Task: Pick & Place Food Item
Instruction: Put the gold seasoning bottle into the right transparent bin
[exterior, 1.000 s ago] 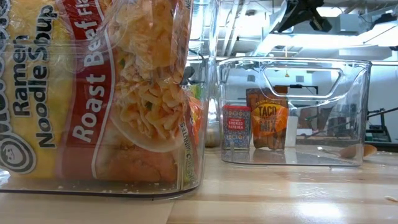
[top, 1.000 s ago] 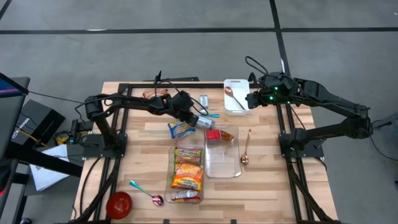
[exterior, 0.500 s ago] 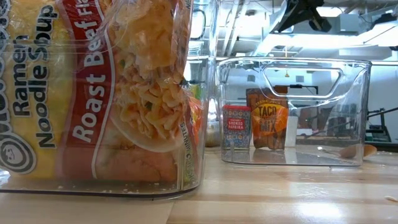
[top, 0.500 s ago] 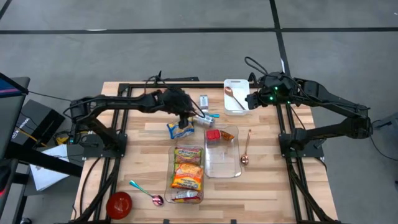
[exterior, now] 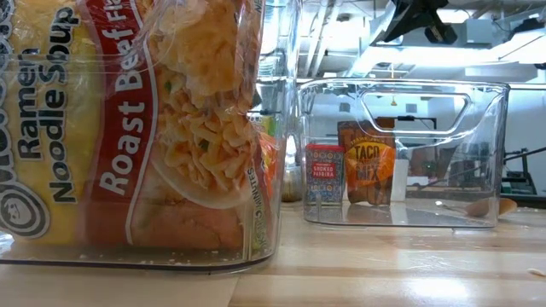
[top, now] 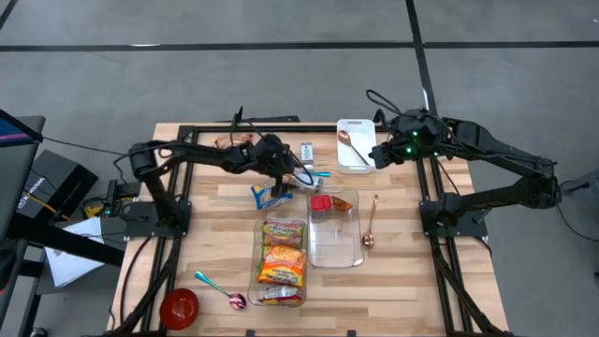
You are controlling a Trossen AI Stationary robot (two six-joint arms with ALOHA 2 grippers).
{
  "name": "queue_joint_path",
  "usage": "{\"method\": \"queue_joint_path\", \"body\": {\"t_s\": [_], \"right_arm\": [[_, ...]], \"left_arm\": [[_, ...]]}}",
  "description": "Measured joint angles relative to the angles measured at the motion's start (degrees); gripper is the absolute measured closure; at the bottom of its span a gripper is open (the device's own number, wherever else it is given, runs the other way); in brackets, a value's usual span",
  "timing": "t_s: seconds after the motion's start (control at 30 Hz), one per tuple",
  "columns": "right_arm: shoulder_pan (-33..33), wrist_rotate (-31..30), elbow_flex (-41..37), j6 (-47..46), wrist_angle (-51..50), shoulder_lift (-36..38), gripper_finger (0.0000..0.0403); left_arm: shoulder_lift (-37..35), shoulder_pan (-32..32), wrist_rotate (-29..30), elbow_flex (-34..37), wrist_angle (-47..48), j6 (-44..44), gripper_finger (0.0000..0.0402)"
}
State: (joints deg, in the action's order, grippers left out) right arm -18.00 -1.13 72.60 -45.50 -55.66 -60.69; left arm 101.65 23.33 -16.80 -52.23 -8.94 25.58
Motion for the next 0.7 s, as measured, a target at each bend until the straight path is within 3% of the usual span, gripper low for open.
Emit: {"method": "queue_joint_path", "body": {"t_s": [0.27, 0.7], "right_arm": [[0.0, 0.7, 0.0, -0.4, -1.4, 0.0, 0.0403], [0.0, 1.3, 0.0, -0.4, -2.3, 0.0, 0.0403]], "left_arm": [[6.4, 0.4, 0.5, -0.1, -6.2, 3.0, 0.0066], [7.5, 0.3, 0.5, -0.2, -1.3, 0.8, 0.0070]]}}
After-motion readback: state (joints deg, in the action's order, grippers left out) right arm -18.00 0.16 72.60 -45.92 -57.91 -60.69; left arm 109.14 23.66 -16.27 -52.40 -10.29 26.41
